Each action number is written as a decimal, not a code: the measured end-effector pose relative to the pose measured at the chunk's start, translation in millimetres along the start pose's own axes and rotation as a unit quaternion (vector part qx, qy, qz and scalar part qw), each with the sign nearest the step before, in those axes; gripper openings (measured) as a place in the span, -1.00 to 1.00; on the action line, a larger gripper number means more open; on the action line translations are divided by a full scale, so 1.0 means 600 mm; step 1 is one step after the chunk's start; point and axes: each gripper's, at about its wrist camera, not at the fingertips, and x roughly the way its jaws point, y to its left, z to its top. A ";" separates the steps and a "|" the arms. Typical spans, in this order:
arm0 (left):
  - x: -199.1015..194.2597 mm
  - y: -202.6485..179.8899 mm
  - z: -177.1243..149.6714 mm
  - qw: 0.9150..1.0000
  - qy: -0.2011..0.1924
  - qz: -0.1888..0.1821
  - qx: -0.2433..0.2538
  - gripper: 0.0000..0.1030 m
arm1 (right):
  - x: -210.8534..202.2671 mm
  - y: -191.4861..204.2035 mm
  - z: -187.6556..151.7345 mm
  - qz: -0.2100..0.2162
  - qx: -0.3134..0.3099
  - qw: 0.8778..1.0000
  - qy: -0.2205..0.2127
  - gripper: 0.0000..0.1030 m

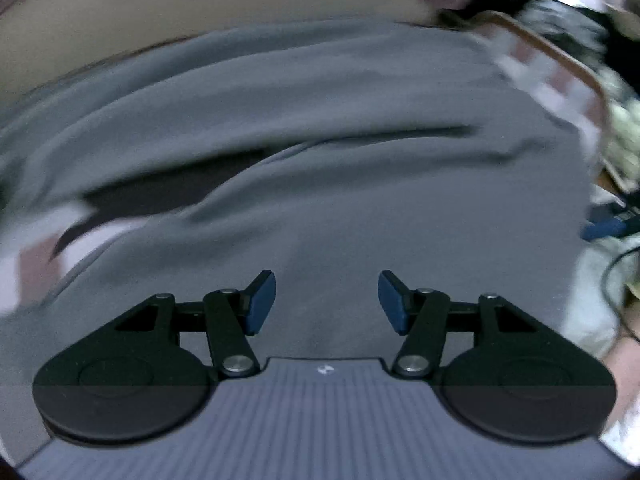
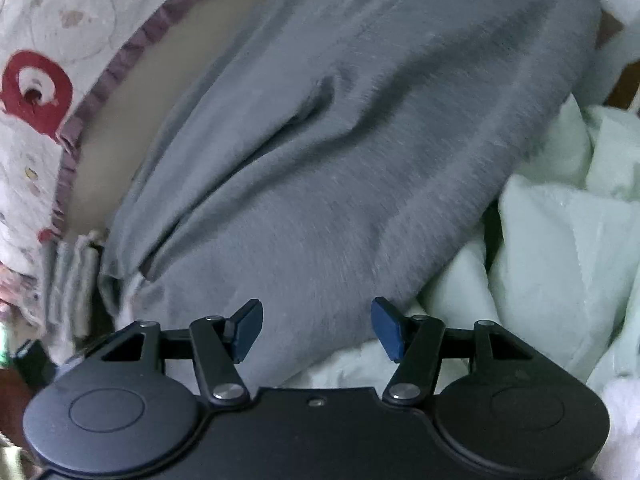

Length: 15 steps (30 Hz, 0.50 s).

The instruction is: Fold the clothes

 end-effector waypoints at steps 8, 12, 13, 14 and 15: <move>-0.005 -0.131 0.026 0.989 -0.011 -0.088 0.119 0.09 | 0.021 -0.018 -0.036 -0.016 0.053 0.998 0.005 0.28; -0.003 -0.168 0.016 0.983 0.010 -0.110 0.144 0.10 | 0.040 -0.013 -0.035 0.020 0.065 0.997 -0.032 0.28; -0.003 -0.174 0.013 0.982 0.014 -0.116 0.147 0.10 | 0.044 -0.009 -0.034 0.028 0.066 0.997 -0.038 0.28; -0.003 -0.177 0.009 0.981 0.016 -0.123 0.152 0.10 | 0.050 -0.007 -0.033 0.033 0.065 0.996 -0.042 0.28; -0.003 -0.181 0.005 0.979 0.017 -0.129 0.156 0.10 | 0.063 -0.007 -0.030 0.028 0.060 0.997 -0.036 0.28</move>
